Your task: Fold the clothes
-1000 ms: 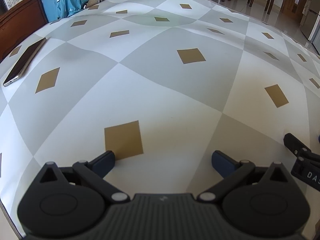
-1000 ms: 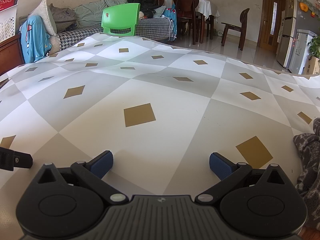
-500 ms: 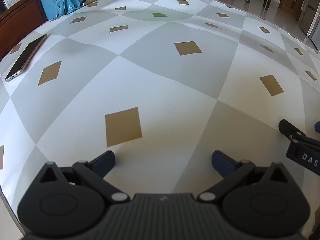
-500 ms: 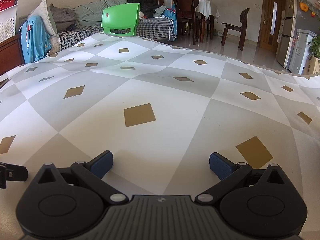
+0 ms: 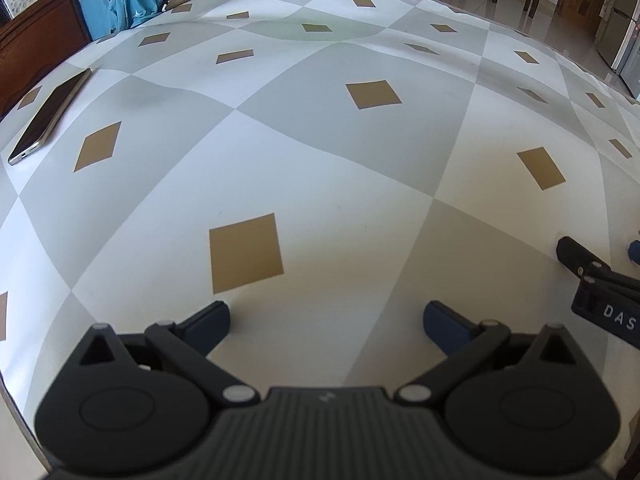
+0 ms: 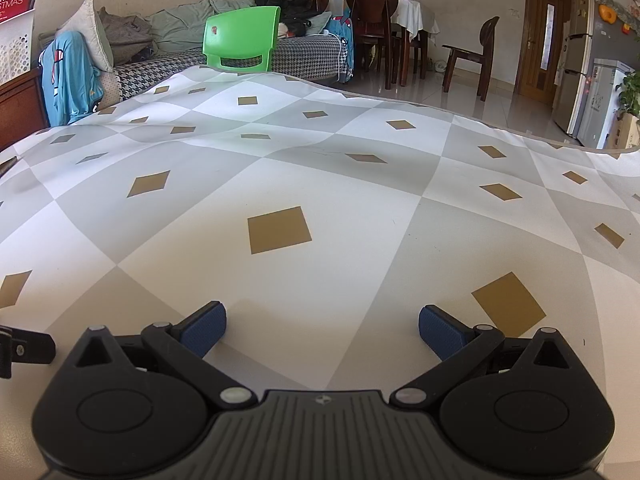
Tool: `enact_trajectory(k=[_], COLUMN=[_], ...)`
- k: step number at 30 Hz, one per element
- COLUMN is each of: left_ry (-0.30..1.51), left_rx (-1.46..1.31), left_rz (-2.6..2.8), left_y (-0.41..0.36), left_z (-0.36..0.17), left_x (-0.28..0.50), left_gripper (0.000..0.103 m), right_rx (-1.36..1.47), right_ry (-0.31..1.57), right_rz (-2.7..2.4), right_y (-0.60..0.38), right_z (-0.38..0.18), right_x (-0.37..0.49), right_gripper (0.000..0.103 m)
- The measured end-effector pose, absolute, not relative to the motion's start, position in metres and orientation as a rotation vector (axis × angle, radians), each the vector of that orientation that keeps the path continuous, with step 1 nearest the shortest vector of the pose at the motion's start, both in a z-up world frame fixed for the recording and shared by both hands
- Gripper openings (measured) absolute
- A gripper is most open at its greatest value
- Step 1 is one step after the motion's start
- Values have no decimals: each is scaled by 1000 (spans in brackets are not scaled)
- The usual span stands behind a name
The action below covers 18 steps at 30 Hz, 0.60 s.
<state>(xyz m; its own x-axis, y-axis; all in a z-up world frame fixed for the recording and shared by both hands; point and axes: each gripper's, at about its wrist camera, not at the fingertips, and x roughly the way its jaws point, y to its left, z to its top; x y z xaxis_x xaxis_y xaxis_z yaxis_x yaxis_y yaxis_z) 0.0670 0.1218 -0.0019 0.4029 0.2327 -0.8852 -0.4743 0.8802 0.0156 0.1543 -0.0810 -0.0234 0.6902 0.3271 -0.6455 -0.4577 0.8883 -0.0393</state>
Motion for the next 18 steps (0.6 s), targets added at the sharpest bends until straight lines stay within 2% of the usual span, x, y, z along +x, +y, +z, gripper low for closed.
enact_trajectory(k=[18], left_ry=[1130], left_rx=[-351], left_rz=[562], left_y=[121], left_z=[0], left_x=[72], left_gripper=[103], right_rx=[-204], right_ry=[679], right_rz=[442], right_y=[-81], right_z=[-23], right_x=[154], right_gripper=[102])
